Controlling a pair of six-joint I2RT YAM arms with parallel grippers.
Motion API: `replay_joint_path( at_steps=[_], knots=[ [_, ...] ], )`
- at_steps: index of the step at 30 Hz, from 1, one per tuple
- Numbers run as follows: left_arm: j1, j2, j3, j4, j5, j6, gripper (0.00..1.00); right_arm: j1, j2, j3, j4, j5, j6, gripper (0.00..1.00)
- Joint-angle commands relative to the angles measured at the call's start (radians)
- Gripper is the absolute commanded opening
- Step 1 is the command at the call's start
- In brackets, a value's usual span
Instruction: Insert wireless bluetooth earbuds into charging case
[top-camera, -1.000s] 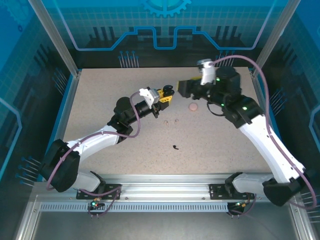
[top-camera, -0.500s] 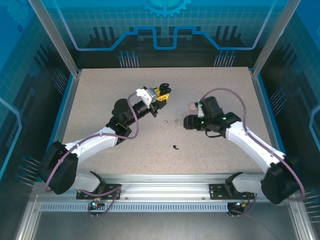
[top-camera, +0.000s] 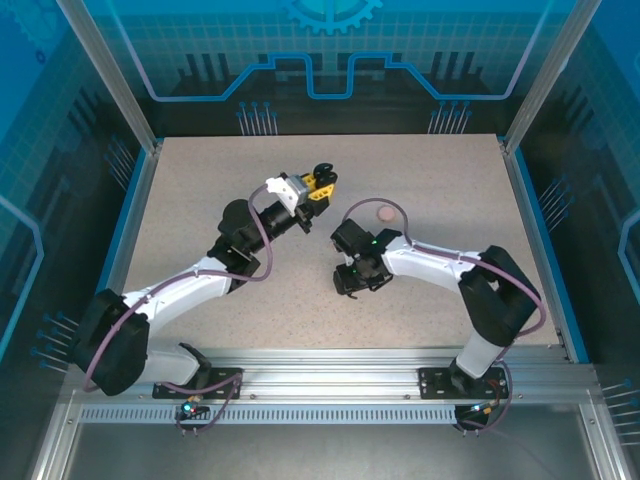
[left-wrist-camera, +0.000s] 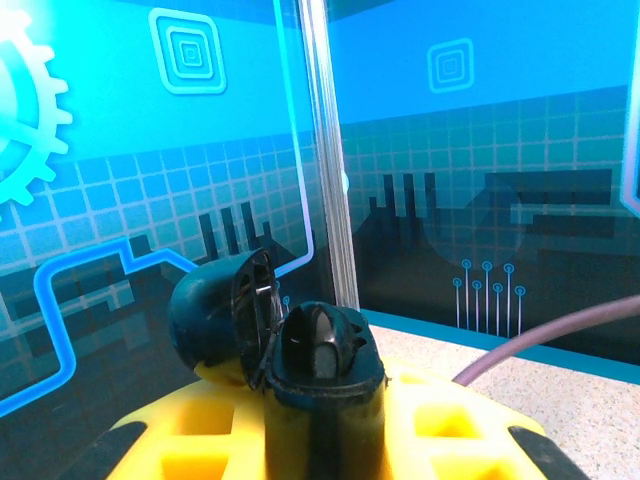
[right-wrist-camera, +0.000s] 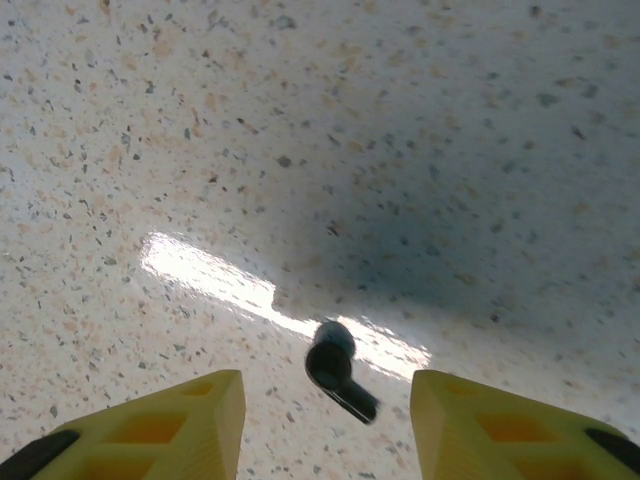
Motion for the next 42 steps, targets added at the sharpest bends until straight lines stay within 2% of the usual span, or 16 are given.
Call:
replay_joint_path(
  at_steps=[1,16,24,31,39,42],
  knots=[
    [-0.006,-0.038,-0.022,0.026,-0.015,0.004,0.0,0.029,0.053,0.055,-0.055,0.03,-0.029,0.45],
    [-0.002,-0.046,-0.033,0.026,-0.018,0.013,0.0,0.042,0.104,0.039,-0.06,0.059,-0.023,0.43],
    [0.0,-0.052,-0.037,0.022,-0.018,0.01,0.0,0.042,0.144,0.047,-0.041,0.052,-0.018,0.36],
    [-0.001,-0.055,-0.037,0.019,-0.018,0.018,0.0,0.042,0.149,0.035,-0.035,0.052,-0.015,0.35],
    [-0.001,-0.054,-0.036,0.019,-0.019,0.016,0.0,0.044,0.137,0.005,-0.028,0.039,-0.006,0.28],
    [-0.001,-0.053,-0.036,0.019,-0.018,0.016,0.0,0.046,0.13,-0.005,-0.023,0.033,-0.002,0.23]
  ],
)
